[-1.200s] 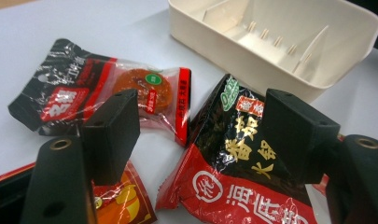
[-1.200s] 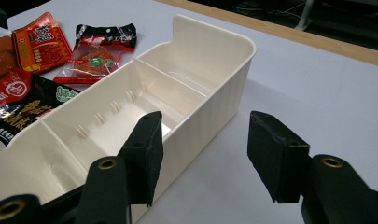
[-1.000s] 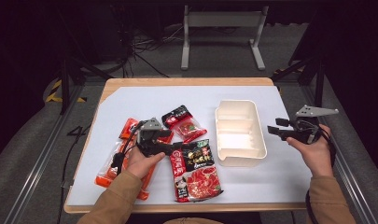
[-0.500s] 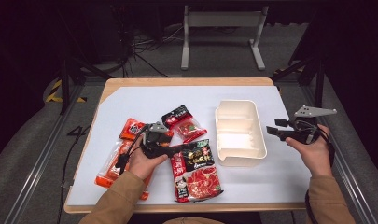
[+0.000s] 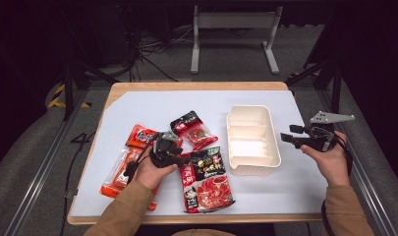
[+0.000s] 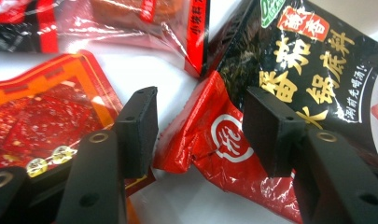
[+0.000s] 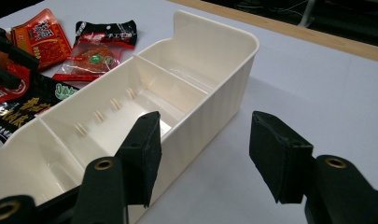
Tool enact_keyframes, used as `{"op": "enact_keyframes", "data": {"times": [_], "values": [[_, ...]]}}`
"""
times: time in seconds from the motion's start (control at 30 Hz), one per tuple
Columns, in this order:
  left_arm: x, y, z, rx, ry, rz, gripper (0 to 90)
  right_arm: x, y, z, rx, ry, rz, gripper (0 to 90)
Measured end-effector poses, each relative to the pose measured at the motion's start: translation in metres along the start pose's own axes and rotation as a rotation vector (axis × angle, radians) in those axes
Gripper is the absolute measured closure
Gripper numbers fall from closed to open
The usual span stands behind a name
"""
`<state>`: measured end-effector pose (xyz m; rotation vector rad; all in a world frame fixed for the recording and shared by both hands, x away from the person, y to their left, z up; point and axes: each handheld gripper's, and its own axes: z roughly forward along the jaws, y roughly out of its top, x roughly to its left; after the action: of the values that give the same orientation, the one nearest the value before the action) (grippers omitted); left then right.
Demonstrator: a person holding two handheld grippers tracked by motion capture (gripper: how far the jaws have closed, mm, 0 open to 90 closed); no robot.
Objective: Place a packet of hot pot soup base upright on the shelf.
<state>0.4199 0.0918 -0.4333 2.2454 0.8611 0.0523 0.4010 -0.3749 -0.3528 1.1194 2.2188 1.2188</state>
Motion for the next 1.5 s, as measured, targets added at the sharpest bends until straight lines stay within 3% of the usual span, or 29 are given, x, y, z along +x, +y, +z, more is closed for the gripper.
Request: {"op": "enact_keyframes", "data": {"times": [0.07, 0.27, 0.5, 0.73, 0.9, 1.07, 1.33, 1.5], "values": [[0.000, 0.000, 0.002, 0.023, -0.008, -0.003, 47.7, 0.000, 0.000, 0.000, 0.000, -0.001, -0.001, 44.0], [0.002, -0.001, 0.002, 0.024, -0.036, -0.017, 55.0, 0.000, 0.000, 0.000, 0.000, 0.000, 0.001, 43.7], [0.000, -0.001, 0.003, 0.026, -0.030, -0.002, 60.3, 0.000, 0.000, 0.002, 0.002, 0.005, 0.000, 43.3], [0.004, 0.000, 0.003, 0.035, -0.053, -0.048, 68.3, 0.000, 0.000, 0.003, 0.004, 0.005, -0.001, 43.1], [0.005, 0.000, 0.001, 0.030, -0.054, -0.042, 74.9, 0.000, 0.000, 0.003, 0.004, 0.005, -0.002, 43.0], [0.004, -0.002, -0.001, 0.011, -0.068, -0.051, 83.3, 0.001, 0.000, 0.003, 0.005, 0.002, -0.001, 43.1], [0.001, 0.001, -0.015, -0.031, -0.091, -0.053, 86.2, 0.004, 0.003, 0.000, -0.004, -0.006, -0.009, 43.1], [-0.008, 0.006, -0.031, -0.079, -0.093, -0.020, 86.7, 0.005, 0.006, -0.004, -0.017, -0.009, -0.012, 43.1]]}}
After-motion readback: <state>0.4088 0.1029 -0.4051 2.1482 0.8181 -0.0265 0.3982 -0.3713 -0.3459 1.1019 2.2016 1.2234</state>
